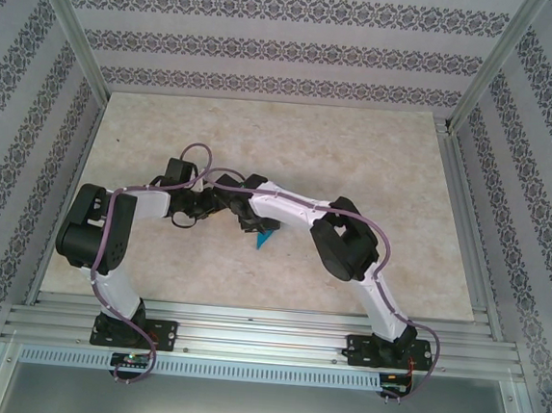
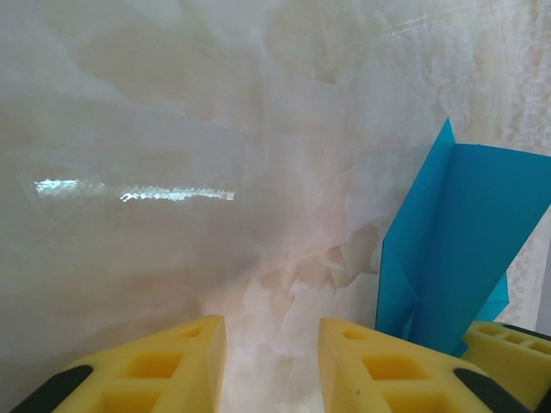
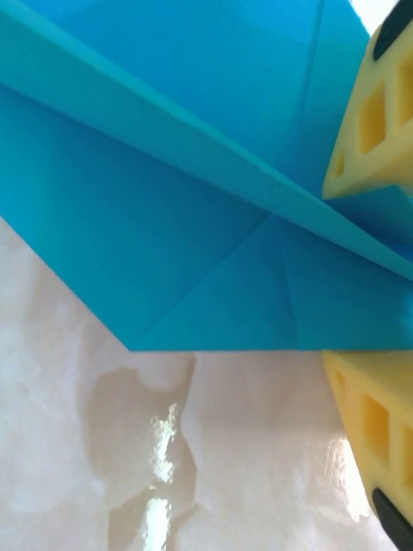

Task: Fold a paper plane with a square sheet of paper (fold left side to right side)
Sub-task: Pick up the paper plane at the center of the table.

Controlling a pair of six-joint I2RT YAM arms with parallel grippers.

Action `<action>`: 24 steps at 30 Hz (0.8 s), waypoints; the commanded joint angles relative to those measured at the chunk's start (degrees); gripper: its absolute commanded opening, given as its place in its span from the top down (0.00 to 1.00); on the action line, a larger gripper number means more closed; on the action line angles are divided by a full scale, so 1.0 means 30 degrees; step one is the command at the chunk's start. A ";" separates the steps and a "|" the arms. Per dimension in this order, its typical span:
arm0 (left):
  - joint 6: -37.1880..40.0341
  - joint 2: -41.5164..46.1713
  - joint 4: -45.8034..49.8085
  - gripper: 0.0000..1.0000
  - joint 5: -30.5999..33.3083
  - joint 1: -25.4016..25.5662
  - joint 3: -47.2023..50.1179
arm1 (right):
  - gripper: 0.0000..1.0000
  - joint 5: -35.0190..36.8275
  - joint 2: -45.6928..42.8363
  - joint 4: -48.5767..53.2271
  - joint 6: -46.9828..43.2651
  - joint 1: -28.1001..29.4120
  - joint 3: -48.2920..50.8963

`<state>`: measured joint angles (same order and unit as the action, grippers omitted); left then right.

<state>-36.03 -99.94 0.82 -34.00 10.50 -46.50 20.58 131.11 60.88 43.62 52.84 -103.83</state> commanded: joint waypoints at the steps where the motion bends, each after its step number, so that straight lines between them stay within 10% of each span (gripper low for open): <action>1: 0.0701 0.0186 -0.0581 0.65 -0.0165 -0.0220 -0.0063 | 0.59 0.0421 -0.0983 -0.0010 0.0073 -0.0123 0.0633; 24: 0.1135 0.0952 0.0306 0.64 -0.0002 -0.0220 -0.0216 | 0.96 -0.2437 -0.4511 -0.4176 0.0359 -0.1167 0.5384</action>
<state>-34.52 -99.79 0.97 -33.98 10.48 -46.50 15.66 122.02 52.42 45.10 50.28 -89.91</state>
